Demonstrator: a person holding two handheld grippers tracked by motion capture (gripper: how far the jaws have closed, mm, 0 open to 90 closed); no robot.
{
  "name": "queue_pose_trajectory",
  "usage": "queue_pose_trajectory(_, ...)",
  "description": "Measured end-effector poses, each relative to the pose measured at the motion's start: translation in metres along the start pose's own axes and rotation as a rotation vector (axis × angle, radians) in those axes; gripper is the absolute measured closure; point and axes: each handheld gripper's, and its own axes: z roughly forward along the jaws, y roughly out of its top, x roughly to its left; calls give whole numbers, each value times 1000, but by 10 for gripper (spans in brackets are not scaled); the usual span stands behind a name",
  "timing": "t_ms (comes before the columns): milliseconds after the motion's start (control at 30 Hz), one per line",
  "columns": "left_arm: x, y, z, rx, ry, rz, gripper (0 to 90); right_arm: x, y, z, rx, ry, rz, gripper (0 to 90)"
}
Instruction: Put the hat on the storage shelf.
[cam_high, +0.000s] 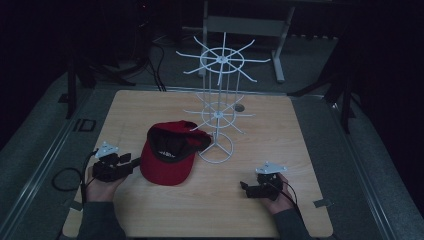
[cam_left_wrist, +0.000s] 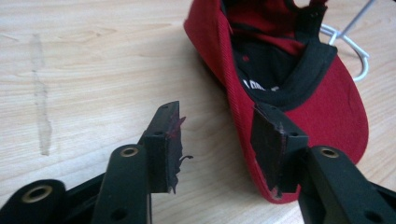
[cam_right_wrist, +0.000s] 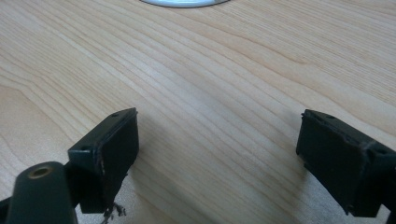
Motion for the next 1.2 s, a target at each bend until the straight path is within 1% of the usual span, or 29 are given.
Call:
queue_pose_trajectory(67, -2, -1, 2, 14, 3, 10, 569, 0, 0, 0, 0, 0, 0, 129)
queue_pose_trajectory(133, -6, -1, 4, 30, 0, 29, 602, 0, 0, 0, 0, 0, 0, 129)
queue_pose_trajectory(233, -13, 0, 8, 72, -13, 66, 664, 0, 0, 0, 0, 0, 0, 129)
queue_pose_trajectory(333, -18, 1, 12, 99, -20, 71, 711, 0, 0, 0, 0, 0, 0, 129)
queue_pose_trajectory(400, -21, 1, 15, 117, -19, 75, 714, 0, 0, 0, 0, 0, 0, 129)
queue_pose_trajectory(533, -31, 2, 21, 156, -37, 94, 713, 0, 0, 0, 0, 0, 0, 129)
queue_pose_trajectory(600, -37, 3, 25, 175, -59, 108, 699, 0, 0, 0, 0, 0, 0, 129)
queue_pose_trajectory(633, -37, 3, 25, 175, -59, 108, 689, 0, 0, 0, 0, 0, 0, 129)
queue_pose_trajectory(667, -45, 3, 29, 195, -89, 128, 689, 0, 0, 0, 0, 0, 0, 129)
queue_pose_trajectory(700, -49, 3, 32, 202, -106, 129, 676, 0, 0, 0, 0, 0, 0, 129)
queue_pose_trajectory(867, -67, 5, 47, 247, -166, 175, 624, 0, 0, 0, 0, 0, 0, 129)
queue_pose_trajectory(933, -70, 6, 55, 262, -189, 172, 606, 0, 0, 0, 0, 0, 0, 129)
queue_pose_trajectory(1000, -71, 6, 60, 268, -210, 163, 595, 0, 0, 0, 0, 0, 0, 129)
queue_pose_trajectory(1167, -72, 7, 76, 288, -265, 138, 571, 0, 0, 0, 0, 0, 0, 129)
queue_pose_trajectory(1200, -72, 7, 79, 290, -270, 133, 565, 0, 0, 0, 0, -1, 0, 129)
